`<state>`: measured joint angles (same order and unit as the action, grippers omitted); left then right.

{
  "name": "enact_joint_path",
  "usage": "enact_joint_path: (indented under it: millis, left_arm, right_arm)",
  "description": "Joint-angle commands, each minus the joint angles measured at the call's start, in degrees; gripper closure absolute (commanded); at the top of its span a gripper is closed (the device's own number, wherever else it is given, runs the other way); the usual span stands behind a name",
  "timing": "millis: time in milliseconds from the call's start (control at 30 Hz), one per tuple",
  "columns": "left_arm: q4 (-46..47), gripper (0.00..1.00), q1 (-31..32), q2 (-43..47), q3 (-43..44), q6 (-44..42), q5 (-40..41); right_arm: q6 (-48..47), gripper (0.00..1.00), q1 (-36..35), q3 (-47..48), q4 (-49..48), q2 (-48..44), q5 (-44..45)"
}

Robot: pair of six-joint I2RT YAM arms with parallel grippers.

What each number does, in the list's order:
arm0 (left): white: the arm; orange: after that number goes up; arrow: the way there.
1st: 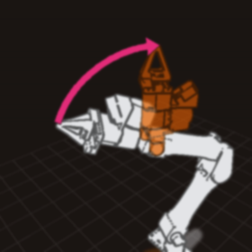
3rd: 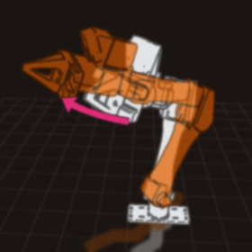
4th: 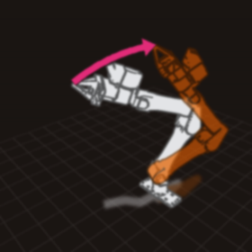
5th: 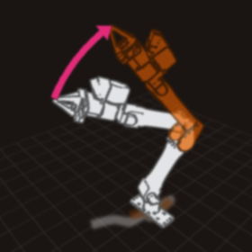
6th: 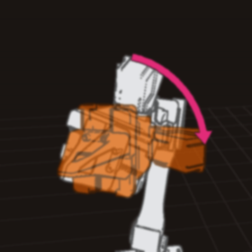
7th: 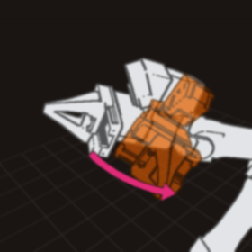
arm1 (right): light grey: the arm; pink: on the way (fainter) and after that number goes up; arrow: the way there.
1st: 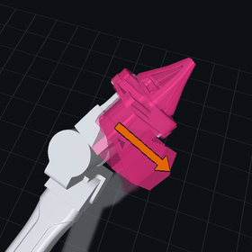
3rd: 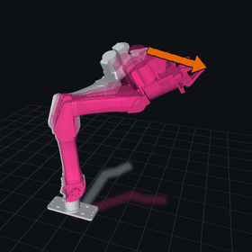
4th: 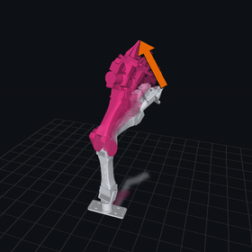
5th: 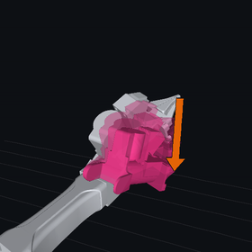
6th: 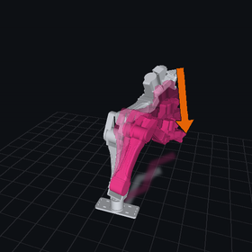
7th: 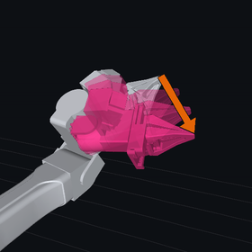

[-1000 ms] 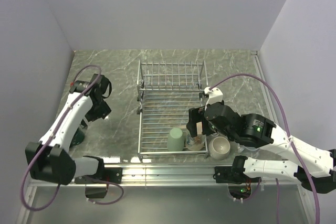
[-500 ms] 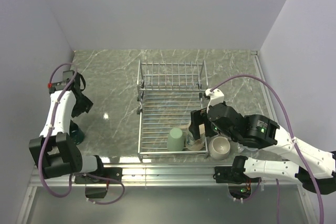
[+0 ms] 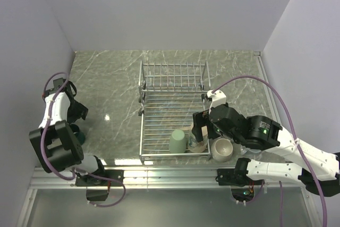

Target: Load the cups into the dish rack

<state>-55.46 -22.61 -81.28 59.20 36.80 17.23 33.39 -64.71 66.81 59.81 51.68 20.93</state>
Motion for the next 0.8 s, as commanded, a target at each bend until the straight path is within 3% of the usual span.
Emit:
enact_joint_path:
  millis: [0, 67, 167, 200, 267, 300, 433, 533, 567, 767]
  left_arm:
    - [2.90, 0.16, -0.33, -2.56, -0.84, -1.55, -3.34]
    - [3.60, 0.17, -0.33, -3.45, -1.28, -1.46, -4.40]
    - [5.36, 0.33, -0.33, -5.03, -2.33, -1.64, -7.21]
    - [5.71, 0.53, -0.33, -5.56, -2.60, -1.73, -8.00]
    - [5.81, 0.75, -0.24, -5.56, -2.60, -1.82, -9.76]
    - [5.54, 0.99, -0.24, -5.56, -1.99, -1.82, -9.94]
    - [3.26, 1.00, -0.33, -3.63, 0.30, -1.47, -10.20]
    - [3.69, 1.00, -0.24, 0.23, 1.62, -2.60, -16.77]
    - [5.26, 1.00, -0.24, 3.29, 1.71, -2.69, -24.02]
    - [12.21, 0.99, 2.92, 13.06, 1.36, 1.08, -44.98]
  right_arm:
    - [0.19, 0.00, 0.28, 1.40, 0.92, -0.88, 1.04]
    - [0.19, 0.00, 0.20, 1.22, 1.18, -0.88, 1.39]
    - [0.10, 0.00, 0.20, 1.48, 1.10, -0.27, 1.66]
    - [0.01, 0.00, 0.20, 1.66, 0.92, -0.09, 1.92]
    - [0.19, 0.00, 0.20, 1.75, 0.75, 0.52, 2.01]
    - [0.19, 0.00, 0.20, 1.84, 0.48, 0.70, 2.10]
    - [1.06, 0.00, 0.20, 1.66, -0.48, 1.32, 1.84]
    - [1.50, 0.00, 0.28, 1.40, -1.62, 2.02, 1.40]
    - [1.51, 0.00, 0.20, 1.83, -1.89, 2.19, 1.31]
    - [0.02, 0.00, 0.28, 8.67, -5.05, 5.88, -0.36]
